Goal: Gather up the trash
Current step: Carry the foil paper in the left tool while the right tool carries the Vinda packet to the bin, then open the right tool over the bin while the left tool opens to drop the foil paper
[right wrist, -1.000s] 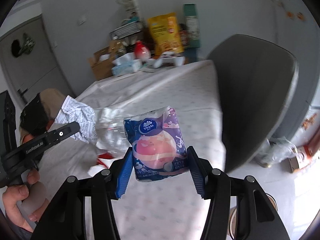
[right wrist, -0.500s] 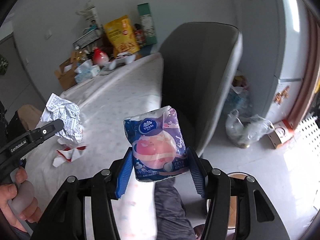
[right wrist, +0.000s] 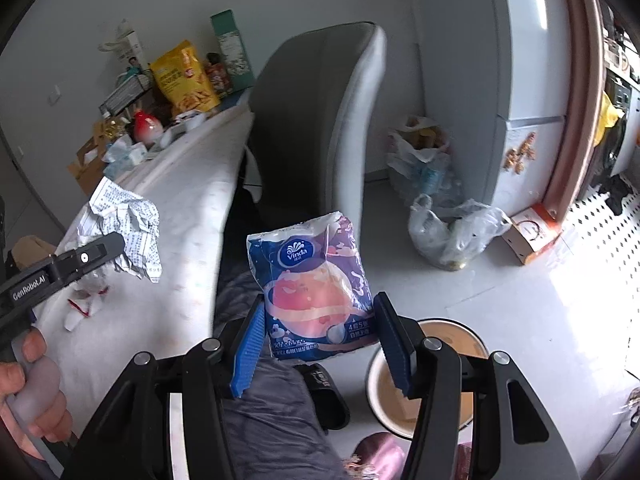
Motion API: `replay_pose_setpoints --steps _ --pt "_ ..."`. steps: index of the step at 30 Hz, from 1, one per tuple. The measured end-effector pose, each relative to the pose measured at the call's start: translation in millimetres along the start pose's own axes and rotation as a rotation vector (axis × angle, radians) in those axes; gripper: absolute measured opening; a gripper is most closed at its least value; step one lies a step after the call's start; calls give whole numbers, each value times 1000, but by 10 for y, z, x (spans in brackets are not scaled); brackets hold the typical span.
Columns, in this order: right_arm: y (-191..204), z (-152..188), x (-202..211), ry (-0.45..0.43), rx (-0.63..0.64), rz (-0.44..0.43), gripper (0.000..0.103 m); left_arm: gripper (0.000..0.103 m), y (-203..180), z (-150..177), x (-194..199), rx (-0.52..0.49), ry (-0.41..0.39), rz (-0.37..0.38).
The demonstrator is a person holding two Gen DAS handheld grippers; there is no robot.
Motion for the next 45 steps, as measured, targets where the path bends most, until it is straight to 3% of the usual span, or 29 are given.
replay_pose_setpoints --steps 11,18,22,41,45 --pt "-835 254 -153 30 -132 54 53 24 -595 119 -485 -110 95 22" --pt "-1107 360 -226 36 -179 77 55 24 -850 163 -727 -154 143 38" --pt "-1237 404 -262 36 -201 86 74 24 -964 203 -799 -180 162 42" --pt "-1995 524 131 -49 -350 165 79 25 -1708 503 -1199 -329 278 133" --pt "-2098 521 212 -66 -368 177 79 30 -1898 563 -1322 -358 310 155"
Point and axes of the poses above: each gripper's, at about its wrist camera, not at the fingertips, and x roughly against the way its jaws point, y to its left, z to its underside, the point moved 6 cm from there along -x, roughly the way its jaws point, and after that the axes turned 6 degrees about y, right-handed, at the moved point
